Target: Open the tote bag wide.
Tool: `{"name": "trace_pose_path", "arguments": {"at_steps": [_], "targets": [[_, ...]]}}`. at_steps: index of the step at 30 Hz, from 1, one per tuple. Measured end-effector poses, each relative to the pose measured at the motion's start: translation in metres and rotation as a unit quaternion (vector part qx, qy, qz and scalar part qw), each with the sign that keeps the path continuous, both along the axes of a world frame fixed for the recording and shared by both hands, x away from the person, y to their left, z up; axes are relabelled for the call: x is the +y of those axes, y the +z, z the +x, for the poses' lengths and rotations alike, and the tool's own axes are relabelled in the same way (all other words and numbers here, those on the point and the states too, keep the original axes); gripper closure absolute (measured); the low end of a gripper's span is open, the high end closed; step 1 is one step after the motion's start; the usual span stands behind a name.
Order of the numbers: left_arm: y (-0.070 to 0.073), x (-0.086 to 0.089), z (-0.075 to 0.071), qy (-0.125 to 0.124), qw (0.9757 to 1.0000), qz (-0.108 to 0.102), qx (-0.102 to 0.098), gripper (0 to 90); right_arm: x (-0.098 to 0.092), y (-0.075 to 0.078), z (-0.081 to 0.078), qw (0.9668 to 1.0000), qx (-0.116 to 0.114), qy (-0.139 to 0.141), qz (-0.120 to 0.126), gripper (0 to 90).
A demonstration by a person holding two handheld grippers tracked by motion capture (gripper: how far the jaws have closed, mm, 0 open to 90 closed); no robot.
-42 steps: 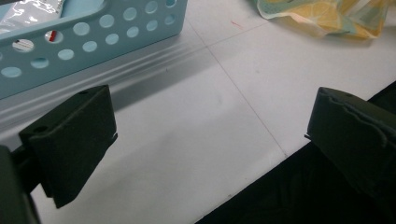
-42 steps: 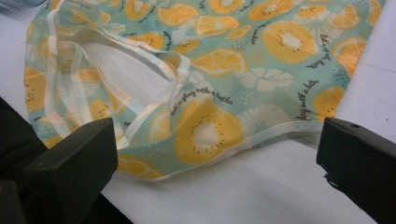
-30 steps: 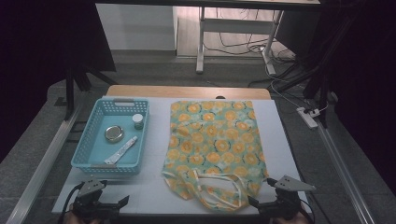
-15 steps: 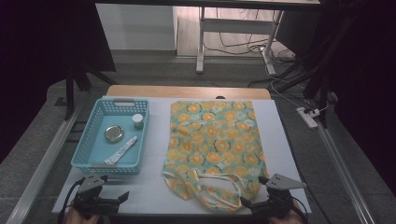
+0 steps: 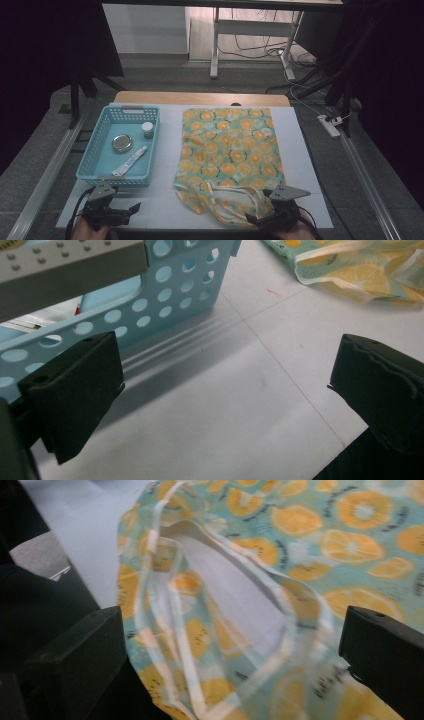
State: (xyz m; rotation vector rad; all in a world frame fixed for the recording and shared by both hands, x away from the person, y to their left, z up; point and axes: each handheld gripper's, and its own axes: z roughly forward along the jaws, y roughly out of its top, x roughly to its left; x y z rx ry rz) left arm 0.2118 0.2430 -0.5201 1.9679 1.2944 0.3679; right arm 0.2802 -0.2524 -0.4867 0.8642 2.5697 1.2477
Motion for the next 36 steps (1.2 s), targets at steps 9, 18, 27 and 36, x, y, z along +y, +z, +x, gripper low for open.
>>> {"name": "trace_pose_path", "arguments": {"at_steps": [9, 18, 27, 36], "targets": [[-0.001, 0.002, 0.002, -0.003, 0.9999, -0.01, -0.005, 0.0, 0.025, -0.004, -0.002, 0.9985, -0.003, 0.052, -0.018, 0.0], [0.0, 0.001, -0.001, -0.001, 0.9999, -0.005, -0.016, 0.0, 0.059, -0.009, -0.013, 0.9917, 0.006, 0.124, -0.033, 1.9], [0.0, 0.001, -0.001, 0.004, 0.9999, 0.0, -0.015, 0.0, 0.08, -0.018, -0.018, 0.9835, 0.026, 0.171, -0.055, 10.7], [0.0, 0.001, 0.0, 0.015, 0.9998, 0.001, -0.01, 0.0, 0.082, -0.032, -0.009, 0.9787, 0.046, 0.175, -0.096, 40.7]]}}
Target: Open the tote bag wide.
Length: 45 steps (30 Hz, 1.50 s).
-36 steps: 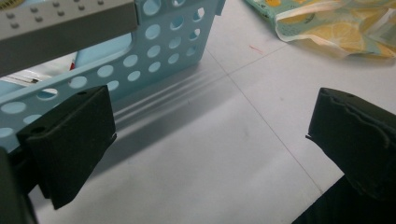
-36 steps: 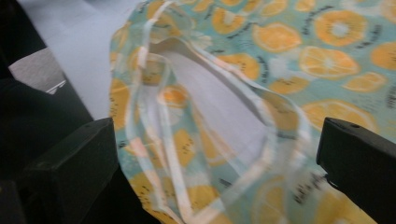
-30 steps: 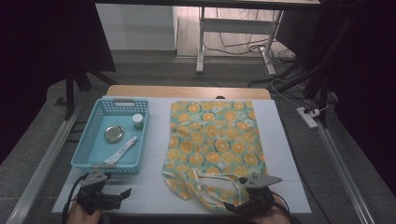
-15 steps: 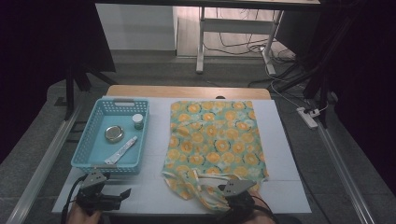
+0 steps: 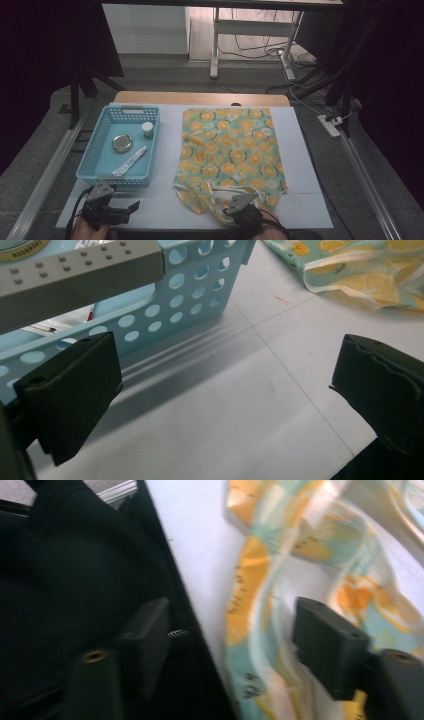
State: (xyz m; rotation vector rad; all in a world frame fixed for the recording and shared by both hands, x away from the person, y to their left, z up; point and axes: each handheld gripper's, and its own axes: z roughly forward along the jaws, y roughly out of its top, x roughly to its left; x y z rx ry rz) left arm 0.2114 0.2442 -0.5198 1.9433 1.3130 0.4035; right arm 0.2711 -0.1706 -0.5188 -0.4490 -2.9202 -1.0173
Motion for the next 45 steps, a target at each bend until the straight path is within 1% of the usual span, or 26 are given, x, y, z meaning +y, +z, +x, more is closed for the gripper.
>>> {"name": "trace_pose_path", "arguments": {"at_steps": [2, 3, 4, 5, 6, 7, 8, 11, 12, 14, 15, 17, 18, 21, 24, 26, 27, 32, 37, 38, 39, 42, 45], "targets": [[0.0, 0.0, 0.0, -0.002, 1.0, 0.002, 0.0, 0.0, -0.002, 0.002, 0.002, 1.0, -0.004, -0.005, -0.006, 51.4], [0.0, 0.0, 0.0, -0.002, 1.0, 0.002, 0.0, 0.0, -0.002, 0.002, 0.002, 1.0, -0.004, -0.005, -0.006, 51.4], [0.0, 0.0, 0.0, -0.002, 1.0, 0.002, 0.0, 0.0, -0.003, 0.002, 0.003, 0.9999, -0.008, -0.008, -0.008, 57.3], [0.0, 0.0, 0.0, -0.002, 1.0, 0.002, 0.001, 0.0, -0.004, 0.002, 0.005, 0.9996, -0.019, -0.007, -0.017, 67.2], [0.0, 0.0, 0.0, -0.003, 1.0, 0.001, 0.001, 0.0, -0.004, 0.003, 0.005, 0.9994, -0.025, -0.006, -0.021, 71.7], [0.0, 0.0, 0.0, -0.003, 1.0, 0.001, 0.001, 0.0, -0.004, 0.003, 0.005, 0.9994, -0.025, -0.006, -0.021, 71.7], [0.0, 0.0, 0.0, -0.003, 1.0, 0.0, 0.001, 0.0, -0.004, 0.003, 0.006, 0.9993, -0.029, -0.007, -0.022, 73.8], [0.0, 0.0, 0.0, -0.004, 1.0, 0.0, 0.0, 0.0, -0.006, 0.004, 0.009, 0.9992, -0.023, -0.014, -0.028, 85.9], [0.0, 0.0, 0.0, -0.004, 1.0, 0.0, 0.0, 0.0, -0.007, 0.005, 0.011, 0.9995, -0.011, -0.014, -0.026, 87.7], [0.0, 0.0, 0.0, -0.005, 1.0, -0.002, 0.0, 0.1, -0.008, 0.006, 0.012, 0.9998, 0.007, -0.017, -0.011, 88.5], [0.0, 0.0, 0.0, -0.005, 1.0, -0.003, -0.001, 0.2, -0.009, 0.008, 0.013, 0.9998, 0.008, -0.017, -0.009, 88.7], [0.0, 0.0, 0.0, -0.006, 1.0, -0.004, -0.001, 0.3, -0.01, 0.016, 0.012, 0.9998, 0.003, -0.017, 0.002, 88.8], [0.0, 0.001, 0.0, -0.006, 1.0, -0.004, -0.002, 0.3, -0.011, 0.021, 0.013, 0.9998, 0.001, -0.017, 0.011, 88.9], [0.0, 0.001, 0.0, -0.006, 1.0, -0.005, -0.002, 0.5, -0.012, 0.031, 0.017, 0.9996, -0.008, -0.019, 0.017, 89.0], [0.0, 0.001, 0.0, -0.005, 1.0, -0.005, -0.002, 0.5, -0.016, 0.039, 0.029, 0.9992, -0.013, -0.031, 0.024, 89.1], [0.0, 0.001, 0.0, -0.004, 1.0, -0.005, -0.002, 0.5, -0.019, 0.045, 0.038, 0.9986, -0.013, -0.04, 0.033, 89.1], [0.0, 0.001, 0.0, -0.004, 1.0, -0.006, -0.002, 0.5, -0.021, 0.048, 0.042, 0.9982, -0.016, -0.044, 0.037, 89.1], [0.0, 0.001, 0.0, -0.003, 1.0, -0.004, 0.001, 0.6, -0.024, 0.062, 0.063, 0.9968, -0.031, -0.059, 0.044, 89.0], [0.0, 0.0, 0.0, -0.004, 1.0, -0.001, 0.002, 0.7, -0.021, 0.07, 0.082, 0.9964, -0.04, -0.061, 0.044, 88.9], [0.0, 0.0, 0.0, -0.004, 1.0, -0.002, 0.002, 0.7, -0.022, 0.073, 0.089, 0.9955, -0.044, -0.068, 0.048, 88.9], [-0.001, 0.001, 0.001, -0.003, 1.0, -0.002, 0.002, 0.7, -0.022, 0.073, 0.089, 0.9955, -0.044, -0.068, 0.048, 88.9], [-0.001, 0.001, 0.001, -0.003, 1.0, -0.004, 0.003, 0.7, -0.022, 0.077, 0.1, 0.994, -0.055, -0.078, 0.055, 88.9], [-0.001, 0.001, 0.001, -0.003, 1.0, -0.003, 0.004, 0.8, -0.024, 0.08, 0.111, 0.9928, -0.059, -0.084, 0.063, 88.9]]}}
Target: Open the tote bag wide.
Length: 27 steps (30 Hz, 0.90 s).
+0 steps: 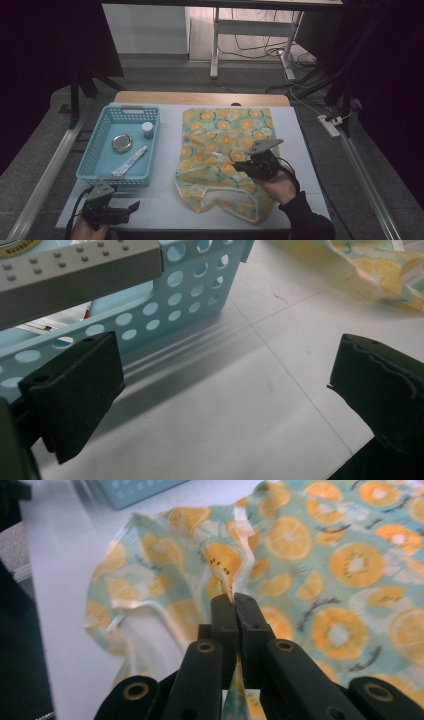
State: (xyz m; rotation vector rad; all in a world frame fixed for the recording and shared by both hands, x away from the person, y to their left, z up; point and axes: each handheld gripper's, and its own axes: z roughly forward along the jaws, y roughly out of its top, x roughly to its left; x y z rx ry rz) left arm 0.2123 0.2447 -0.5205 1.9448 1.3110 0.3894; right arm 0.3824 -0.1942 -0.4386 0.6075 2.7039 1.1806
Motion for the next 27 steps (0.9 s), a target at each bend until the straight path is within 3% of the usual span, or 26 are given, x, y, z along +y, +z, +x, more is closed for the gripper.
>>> {"name": "trace_pose_path", "arguments": {"at_steps": [8, 16, 21, 23, 24, 27], "targets": [[0.0, 0.001, 0.0, 0.0, 1.0, -0.004, 0.001, 0.9, -0.001, 0.009, 0.035, 0.9993, -0.015, -0.031, 0.011, 89.0], [0.0, 0.001, 0.0, -0.001, 1.0, -0.005, 0.001, 1.0, 0.007, 0.01, 0.08, 0.9976, -0.025, -0.064, 0.002, 89.0], [0.0, 0.002, 0.0, -0.001, 1.0, -0.006, 0.001, 1.1, 0.012, -0.007, 0.107, 0.9969, -0.018, -0.076, -0.009, 88.9], [0.0, 0.002, 0.0, -0.001, 1.0, -0.006, 0.001, 1.2, 0.013, -0.018, 0.115, 0.9967, -0.011, -0.078, -0.018, 88.9], [0.0, 0.002, 0.0, -0.001, 1.0, -0.006, 0.001, 1.2, 0.014, -0.031, 0.122, 0.9962, -0.001, -0.082, -0.028, 88.9], [0.0, 0.002, 0.0, -0.001, 1.0, -0.007, 0.002, 1.3, 0.014, -0.041, 0.127, 0.9957, 0.004, -0.084, -0.038, 88.8]]}}
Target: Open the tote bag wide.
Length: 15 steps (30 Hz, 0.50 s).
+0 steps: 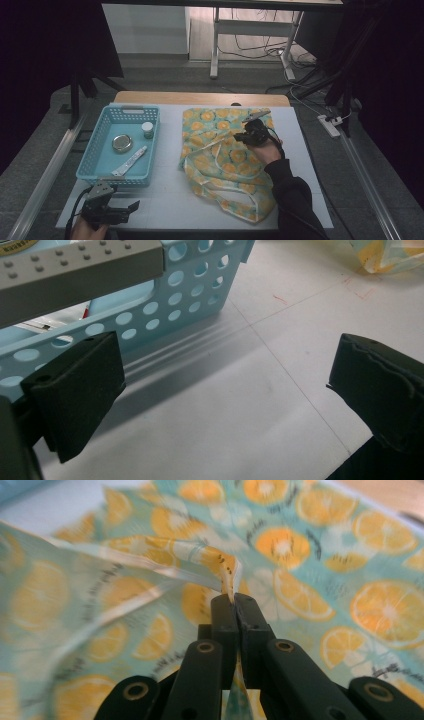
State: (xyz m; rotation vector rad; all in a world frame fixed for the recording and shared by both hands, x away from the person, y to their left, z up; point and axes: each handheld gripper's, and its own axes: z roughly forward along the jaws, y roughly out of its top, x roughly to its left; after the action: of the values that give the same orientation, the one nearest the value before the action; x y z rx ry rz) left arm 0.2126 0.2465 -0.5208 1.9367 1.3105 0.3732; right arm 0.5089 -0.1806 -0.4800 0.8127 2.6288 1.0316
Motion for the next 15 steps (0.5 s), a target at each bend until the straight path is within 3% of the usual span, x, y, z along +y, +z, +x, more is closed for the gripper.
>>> {"name": "trace_pose_path", "arguments": {"at_steps": [7, 10, 15], "targets": [[0.0, 0.0, 0.0, 0.001, 1.0, 0.0, 0.001, 1.4, -0.003, -0.03, 0.009, 0.9995, 0.025, -0.011, -0.015, 84.5], [0.0, 0.0, 0.0, 0.001, 1.0, -0.001, 0.0, 1.4, -0.005, -0.031, 0.009, 0.9993, 0.03, -0.021, -0.011, 69.5], [0.0, 0.0, 0.0, 0.002, 1.0, -0.002, 0.0, 1.4, -0.013, -0.01, 0.001, 0.9988, 0.026, -0.028, 0.03, 42.0]]}}
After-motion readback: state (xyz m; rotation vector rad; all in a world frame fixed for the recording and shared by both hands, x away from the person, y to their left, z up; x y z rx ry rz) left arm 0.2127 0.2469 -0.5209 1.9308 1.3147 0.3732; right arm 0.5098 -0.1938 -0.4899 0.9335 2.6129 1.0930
